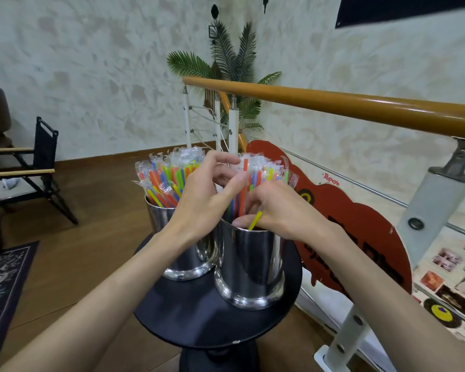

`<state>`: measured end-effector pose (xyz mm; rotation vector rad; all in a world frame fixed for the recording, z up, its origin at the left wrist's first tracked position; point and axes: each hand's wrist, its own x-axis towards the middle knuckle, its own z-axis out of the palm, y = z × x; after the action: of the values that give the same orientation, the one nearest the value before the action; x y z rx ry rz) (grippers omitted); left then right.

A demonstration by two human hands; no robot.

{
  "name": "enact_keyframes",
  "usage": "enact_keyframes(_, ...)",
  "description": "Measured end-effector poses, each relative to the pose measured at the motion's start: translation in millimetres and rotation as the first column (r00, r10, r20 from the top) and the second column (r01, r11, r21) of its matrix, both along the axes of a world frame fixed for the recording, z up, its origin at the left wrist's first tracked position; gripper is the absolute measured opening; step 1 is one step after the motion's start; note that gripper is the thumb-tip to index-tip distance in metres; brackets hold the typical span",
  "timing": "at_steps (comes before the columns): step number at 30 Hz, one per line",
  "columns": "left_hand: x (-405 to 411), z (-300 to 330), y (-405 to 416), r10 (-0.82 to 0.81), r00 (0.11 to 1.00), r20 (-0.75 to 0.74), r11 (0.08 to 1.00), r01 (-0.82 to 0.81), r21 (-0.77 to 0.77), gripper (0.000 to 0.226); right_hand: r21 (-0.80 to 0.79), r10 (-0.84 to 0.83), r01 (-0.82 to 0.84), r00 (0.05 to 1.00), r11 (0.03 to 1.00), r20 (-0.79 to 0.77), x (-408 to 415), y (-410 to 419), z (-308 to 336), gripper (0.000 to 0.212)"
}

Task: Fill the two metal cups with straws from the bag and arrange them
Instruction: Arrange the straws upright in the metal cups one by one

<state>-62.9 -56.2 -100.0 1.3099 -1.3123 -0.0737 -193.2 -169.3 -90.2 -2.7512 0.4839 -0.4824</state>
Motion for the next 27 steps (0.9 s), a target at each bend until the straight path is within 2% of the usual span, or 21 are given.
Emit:
enact_keyframes(2,-1.1,-1.3,0.8,0.014,0.998,0.061,1.000,-0.015,0.022,0.028,-0.005,0.018,-0.018,1.000,1.000,-0.002,0.1,-1.1,-0.6,0.028)
enact_keyframes(5,2.6,-7.2,1.8,0.099,0.960,0.263,0.992,-0.116,0.050,0.033,0.002,0.056,-0.056,0.998,0.998,-0.003,-4.4,-5.7,4.2,0.027)
enact_keyframes(7,5.5,-11.1,2.7,0.186,0.874,0.450,0.973,-0.227,0.039,0.024,-0.015,0.069,-0.069,0.998,0.998,-0.009,-10.1,-6.6,10.2,0.023)
enact_keyframes(9,5.9,-12.5,4.0,0.224,0.805,0.549,0.959,-0.281,0.021,0.020,-0.050,0.061,-0.061,0.998,0.997,-0.002,-16.3,-6.4,15.0,0.017)
enact_keyframes(12,4.0,-13.4,5.0,0.211,0.780,0.589,0.948,-0.311,0.072,0.050,-0.115,-0.019,0.023,0.999,0.993,0.032,-22.1,-8.9,15.6,0.016)
enact_keyframes(15,0.7,-17.1,2.7,0.248,0.702,0.667,0.901,-0.421,0.108,0.068,-0.142,-0.111,0.123,0.990,0.982,0.087,-23.1,-11.2,13.3,0.018)
enact_keyframes(17,-2.0,-18.3,-0.2,0.269,0.689,0.673,0.886,-0.450,0.107,0.065,-0.151,-0.139,0.150,0.987,0.977,0.085,-22.2,-10.6,10.5,0.023)
enact_keyframes(20,-0.8,-16.8,-0.9,0.281,0.733,0.620,0.912,-0.405,0.065,0.035,-0.153,-0.171,0.179,0.983,0.972,0.067,-20.0,-10.4,5.0,0.028)
enact_keyframes(22,3.4,-15.4,1.1,0.246,0.745,0.620,0.934,-0.353,0.053,0.025,-0.145,-0.204,0.211,0.977,0.967,0.065,-18.1,-12.1,0.6,0.031)
enact_keyframes(27,15.9,-19.2,3.5,0.139,0.695,0.706,0.955,-0.284,0.092,0.056,-0.141,-0.213,0.220,0.975,0.965,0.064,-16.5,-11.5,-1.7,0.033)
